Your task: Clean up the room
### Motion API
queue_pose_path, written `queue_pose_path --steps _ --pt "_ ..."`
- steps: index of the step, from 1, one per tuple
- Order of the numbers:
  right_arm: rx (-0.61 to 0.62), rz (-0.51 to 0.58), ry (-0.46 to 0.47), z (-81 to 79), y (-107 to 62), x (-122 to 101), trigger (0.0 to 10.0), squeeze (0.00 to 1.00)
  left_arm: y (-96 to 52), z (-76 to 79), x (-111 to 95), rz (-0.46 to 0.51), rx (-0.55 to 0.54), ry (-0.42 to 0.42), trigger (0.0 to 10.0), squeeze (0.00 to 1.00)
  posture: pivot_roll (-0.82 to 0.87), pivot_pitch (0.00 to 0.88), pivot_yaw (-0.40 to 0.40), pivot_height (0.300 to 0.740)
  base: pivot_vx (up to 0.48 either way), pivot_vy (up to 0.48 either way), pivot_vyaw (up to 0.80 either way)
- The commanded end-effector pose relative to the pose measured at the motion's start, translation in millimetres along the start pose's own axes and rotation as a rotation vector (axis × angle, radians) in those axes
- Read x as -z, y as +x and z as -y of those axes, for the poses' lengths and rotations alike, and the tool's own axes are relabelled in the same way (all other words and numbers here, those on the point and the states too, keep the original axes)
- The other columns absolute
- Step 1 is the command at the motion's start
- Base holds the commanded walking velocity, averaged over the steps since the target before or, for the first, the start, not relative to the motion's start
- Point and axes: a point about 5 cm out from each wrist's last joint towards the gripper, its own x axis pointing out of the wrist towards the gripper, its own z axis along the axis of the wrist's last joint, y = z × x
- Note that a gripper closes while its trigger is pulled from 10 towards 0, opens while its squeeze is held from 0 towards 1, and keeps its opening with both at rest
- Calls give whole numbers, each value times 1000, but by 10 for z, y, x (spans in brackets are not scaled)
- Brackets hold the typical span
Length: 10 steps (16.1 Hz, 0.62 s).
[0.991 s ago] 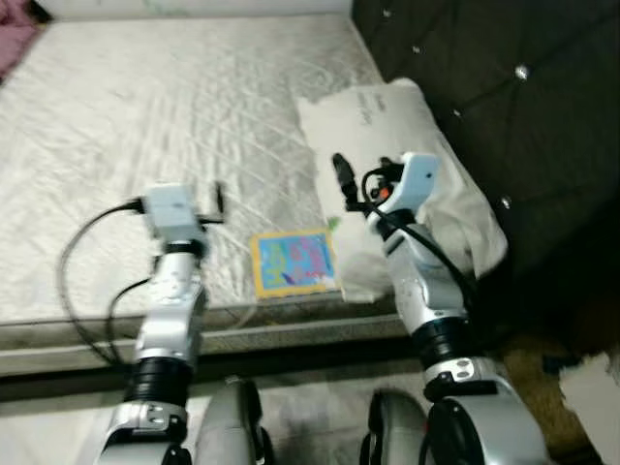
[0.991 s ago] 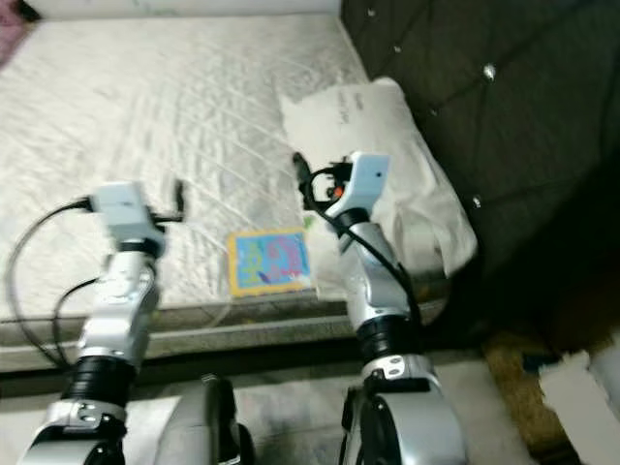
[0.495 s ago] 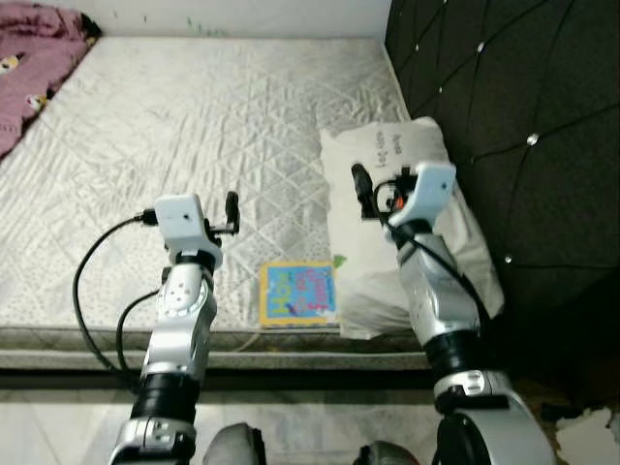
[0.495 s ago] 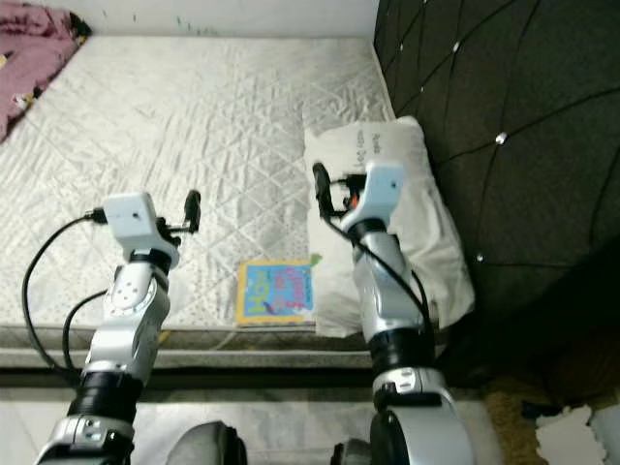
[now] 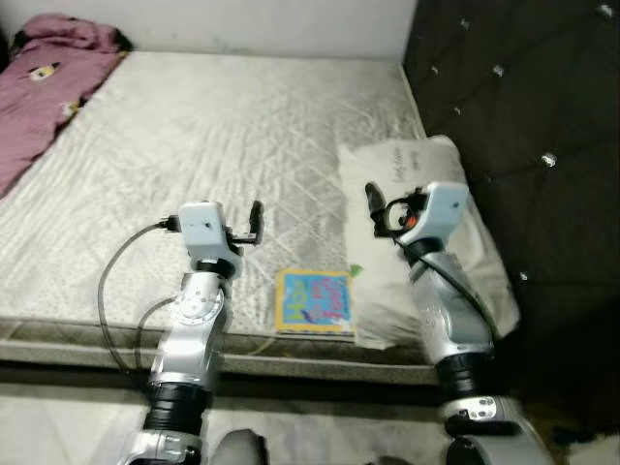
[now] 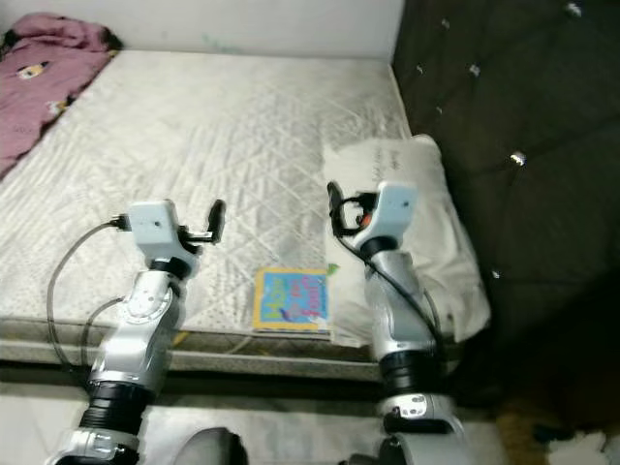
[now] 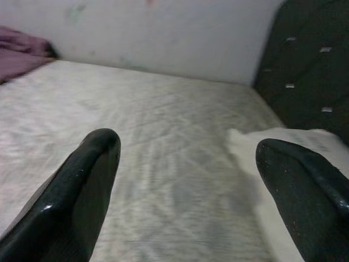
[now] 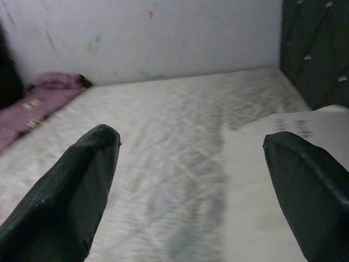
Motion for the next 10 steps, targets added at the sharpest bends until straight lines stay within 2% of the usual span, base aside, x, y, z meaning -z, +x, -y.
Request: queue_pose_path --steps 1,2,10 --pt "25 2 -17 103 -41 -32 10000 0 26 125 -75 20 40 -22 10000 0 -95 0 15 740 0 480 -800" --pt "24 1 -18 105 -47 -33 10000 0 28 131 -82 20 42 -25 10000 0 -95 0 15 740 0 480 -800" --pt "-20 -39 -1 42 -88 -2 10000 0 17 127 -99 18 35 -49 10000 0 -89 0 2 740 0 480 0"
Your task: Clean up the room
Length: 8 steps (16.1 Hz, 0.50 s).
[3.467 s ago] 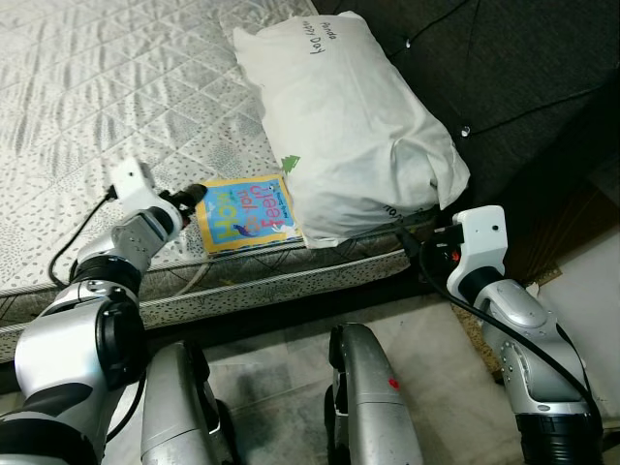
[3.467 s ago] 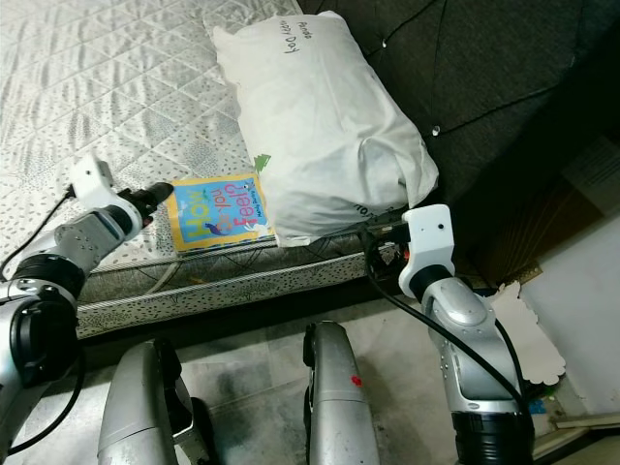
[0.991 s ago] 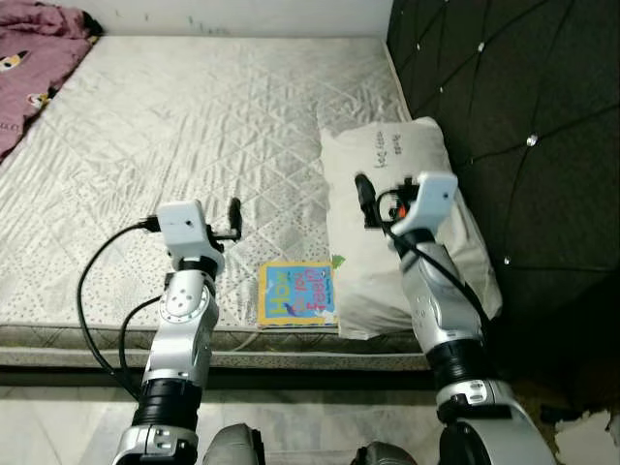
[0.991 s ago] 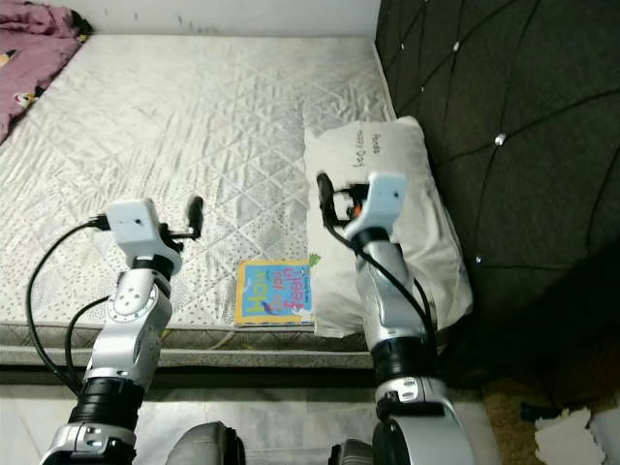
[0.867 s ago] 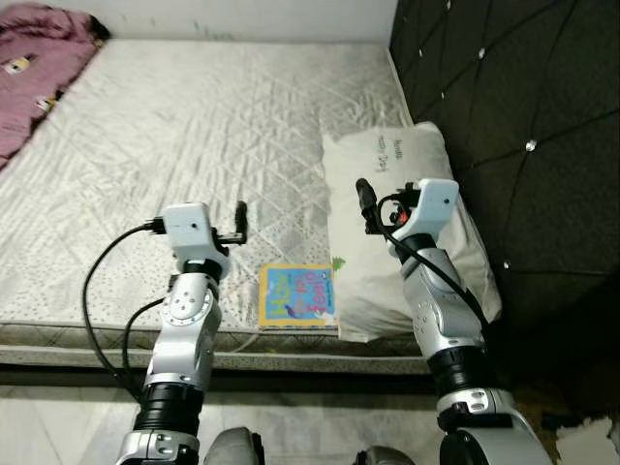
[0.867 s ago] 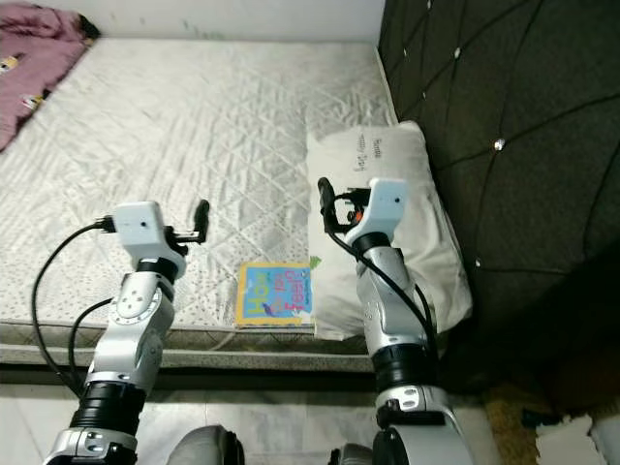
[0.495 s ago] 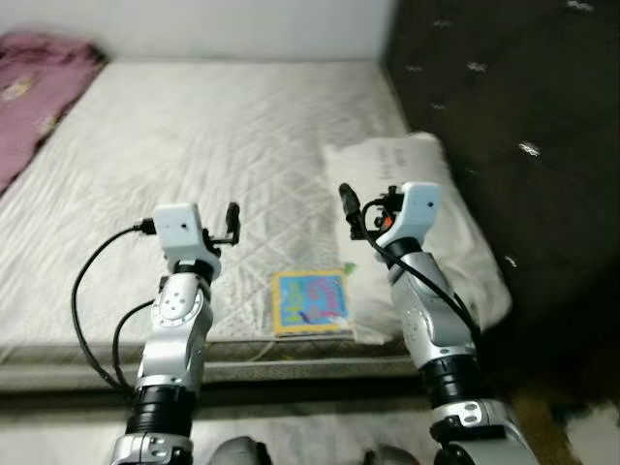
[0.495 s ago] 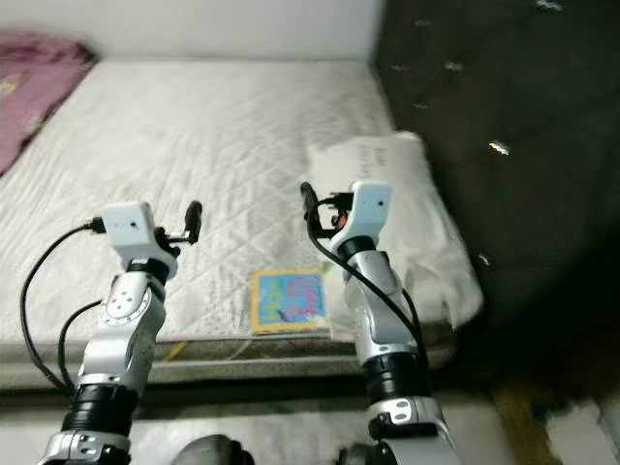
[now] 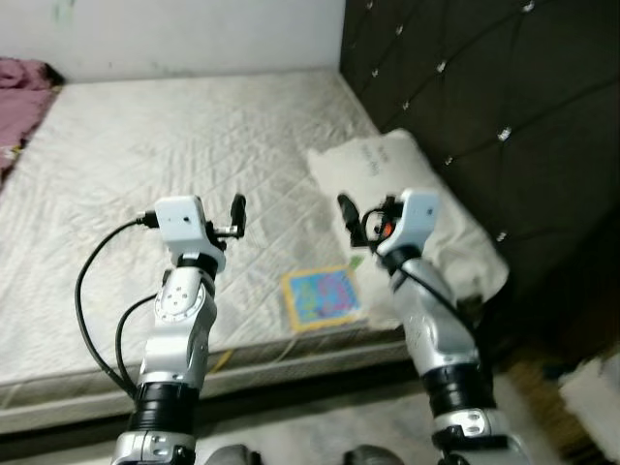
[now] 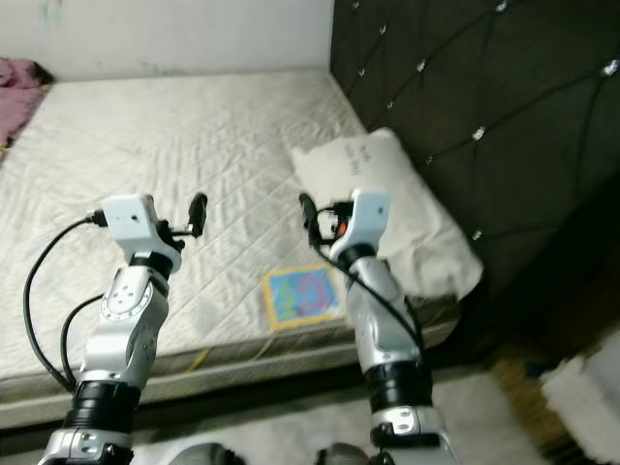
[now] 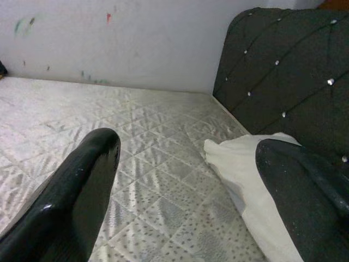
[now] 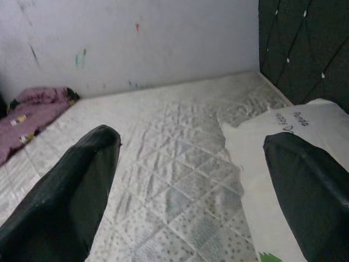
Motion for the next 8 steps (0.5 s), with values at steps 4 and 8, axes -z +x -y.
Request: queue_pose_path --steps 4,8 --pt "-19 -1 -12 -5 6 -32 10000 0 9 -2 -23 1 -8 8 10000 0 -90 0 -1 740 0 480 0" --pt "-37 -1 -21 -26 19 -44 10000 0 23 -12 -36 5 -16 7 10000 0 -88 0 -7 740 0 480 0"
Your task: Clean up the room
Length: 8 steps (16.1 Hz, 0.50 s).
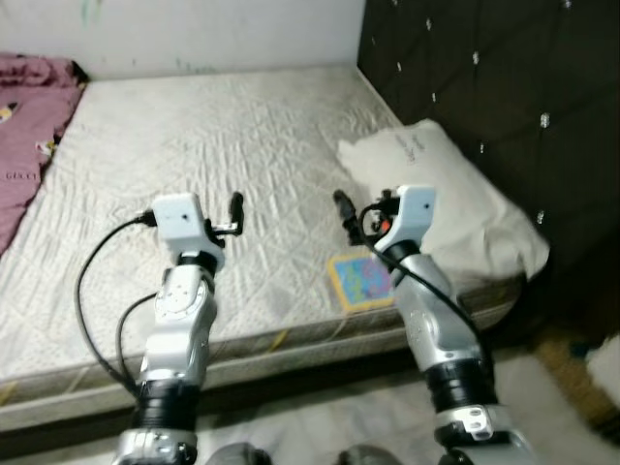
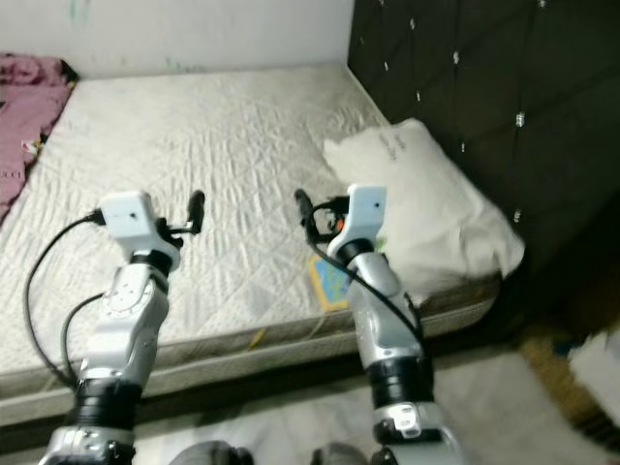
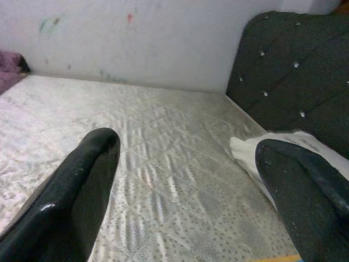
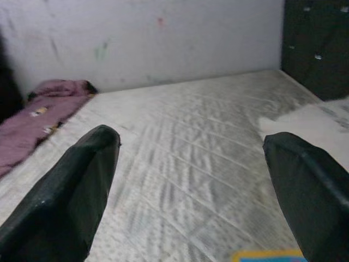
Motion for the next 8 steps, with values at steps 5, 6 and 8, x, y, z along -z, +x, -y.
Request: queue_pose_path --steps 5,6,8 --pt "-13 9 -7 -29 45 -51 10000 0 15 -25 -28 2 -7 7 10000 0 -83 0 -10 740 0 480 580" --pt "-8 4 -6 -21 49 -44 10000 0 13 -26 -25 1 -6 5 10000 0 -83 0 -10 740 0 480 0" --pt "-6 1 -10 -16 53 -39 10000 0 21 -27 -27 0 -5 4 10000 0 -83 0 -11 740 0 480 0"
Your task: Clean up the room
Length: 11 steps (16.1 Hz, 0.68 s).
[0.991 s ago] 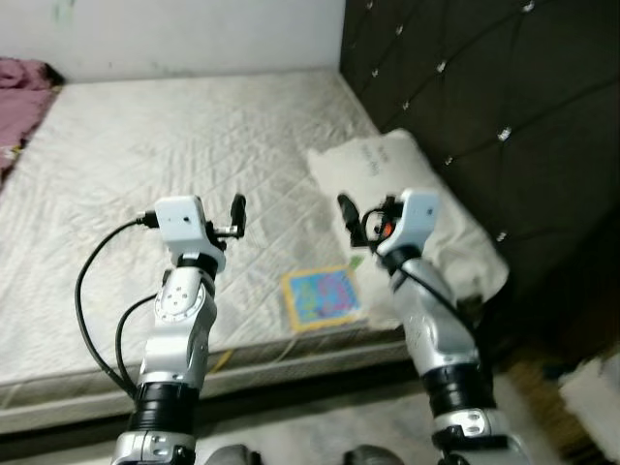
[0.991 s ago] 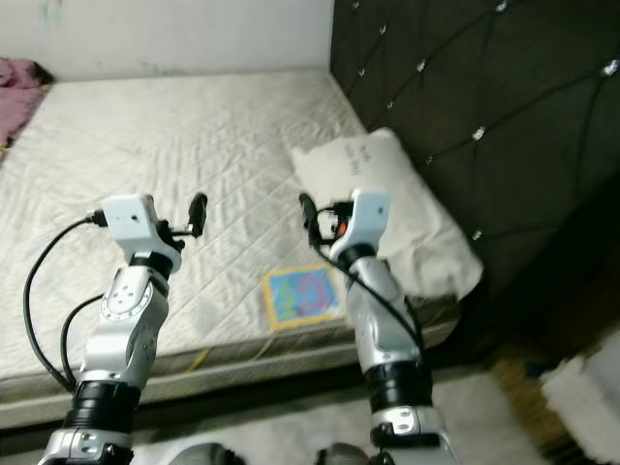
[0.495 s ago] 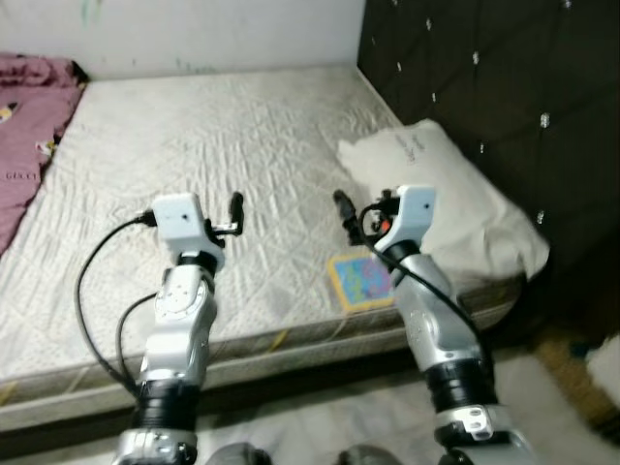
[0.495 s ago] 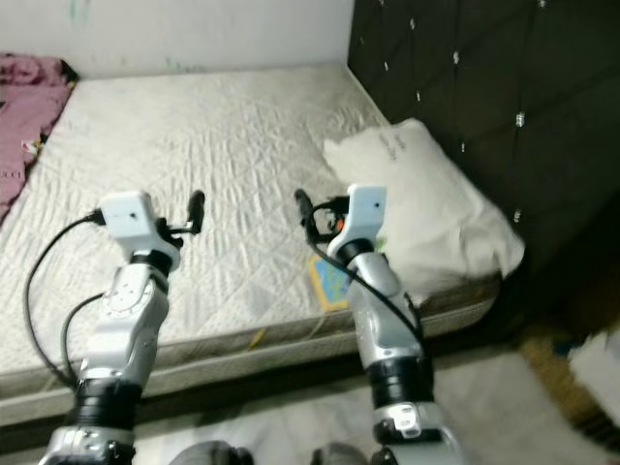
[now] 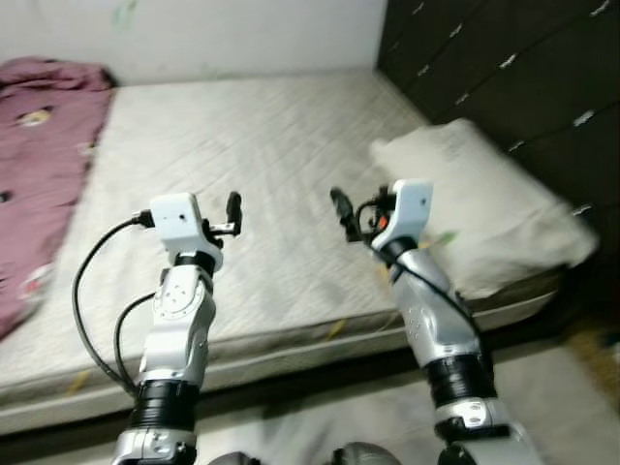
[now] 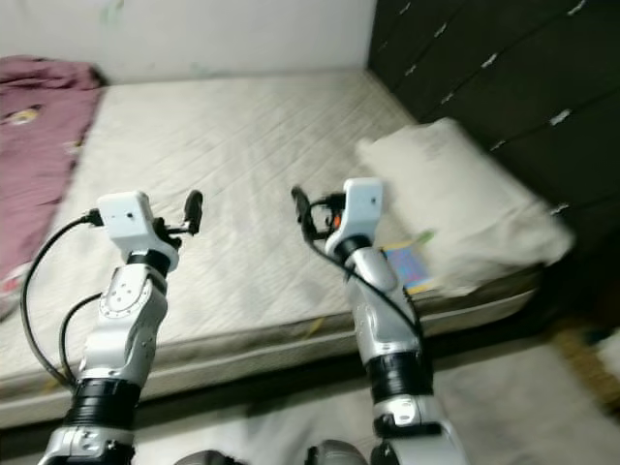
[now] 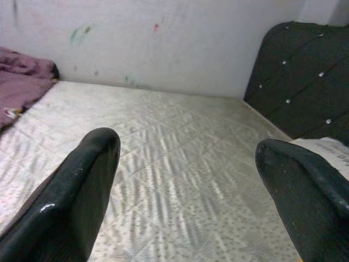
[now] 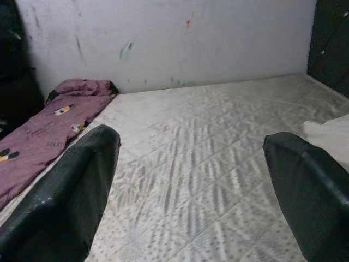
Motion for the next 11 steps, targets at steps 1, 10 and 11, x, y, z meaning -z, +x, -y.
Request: queue_pose_path --steps 1,10,11 --pt "6 -2 6 8 7 -1 10000 0 12 -13 -16 1 2 10 10000 0 -83 0 -11 740 0 480 0" --pt "-18 -12 -16 -21 43 7 10000 0 7 -47 -37 23 -18 23 10000 0 -74 0 -23 740 0 427 221" --pt "-23 -13 -13 -27 46 9 10000 0 -3 -33 -41 32 3 10 10000 0 -75 0 -25 740 0 0 0"
